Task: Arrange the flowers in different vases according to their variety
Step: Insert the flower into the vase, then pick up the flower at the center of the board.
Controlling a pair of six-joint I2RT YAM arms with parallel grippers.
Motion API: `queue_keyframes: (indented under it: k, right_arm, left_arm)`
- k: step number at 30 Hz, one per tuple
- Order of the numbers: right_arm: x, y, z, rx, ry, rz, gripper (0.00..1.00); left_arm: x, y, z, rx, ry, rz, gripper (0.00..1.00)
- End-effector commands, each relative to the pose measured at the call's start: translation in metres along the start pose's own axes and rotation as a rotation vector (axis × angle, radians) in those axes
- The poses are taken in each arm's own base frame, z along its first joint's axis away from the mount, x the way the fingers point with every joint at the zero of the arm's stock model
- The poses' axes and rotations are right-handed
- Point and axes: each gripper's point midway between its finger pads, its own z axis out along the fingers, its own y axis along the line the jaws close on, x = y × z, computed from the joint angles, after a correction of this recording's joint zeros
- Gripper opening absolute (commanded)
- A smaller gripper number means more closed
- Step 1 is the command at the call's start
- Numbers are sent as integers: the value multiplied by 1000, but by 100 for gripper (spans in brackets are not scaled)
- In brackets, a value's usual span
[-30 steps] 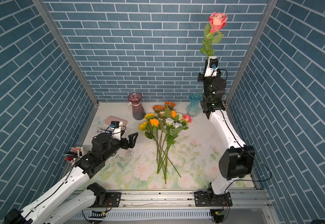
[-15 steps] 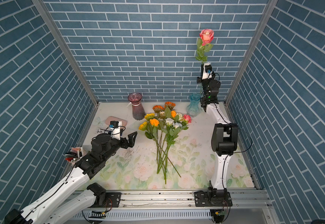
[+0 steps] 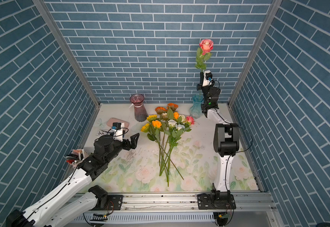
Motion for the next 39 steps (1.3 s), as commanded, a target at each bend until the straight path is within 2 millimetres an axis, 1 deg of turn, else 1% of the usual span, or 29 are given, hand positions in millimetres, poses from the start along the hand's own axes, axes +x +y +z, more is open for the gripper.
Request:
queue_keyframes:
  k: [1,4,8,12,16,18,21,23,26,29,32,35,37,39]
  right_arm:
    - [-5,5,-12,-5,-30,20,0]
    - [16,6,-23,3,18,25,0]
    - [30,4,-31,28,67,34,0]
    - [36,4,-32,29,113,17,28]
    - [38,5,-35,25,148,0,45]
    - [39,6,-39,20,168,-8,47]
    - [43,9,-47,10,198,-21,48]
    - [45,12,-56,-1,220,-27,48]
    - [47,21,-75,-36,257,-41,48]
    - [45,38,-98,-114,305,-58,48]
    - [38,67,-123,-220,369,-91,48]
    - [37,110,-150,-347,494,-164,48]
    - [38,144,-172,-421,592,-214,48]
    - [39,175,-193,-475,674,-216,48]
  left_arm:
    - [0,-1,0,5,-8,12,100]
    - [0,0,0,5,-7,13,100]
    - [0,0,-1,5,-6,15,100]
    - [0,-1,-1,5,-6,15,100]
    - [-1,-1,-1,7,-7,14,100]
    - [-1,-2,-1,10,-7,15,100]
    - [-2,-2,-2,11,-9,14,100]
    - [-2,-2,-2,13,-10,15,100]
    - [-2,-3,-3,17,-9,14,100]
    - [-4,-3,-4,21,-13,13,100]
    - [-6,-4,-5,25,-20,12,100]
    - [-9,-4,-6,21,-25,9,100]
    - [-11,-3,-7,13,-23,4,100]
    - [-11,-2,-7,3,-17,-2,100]
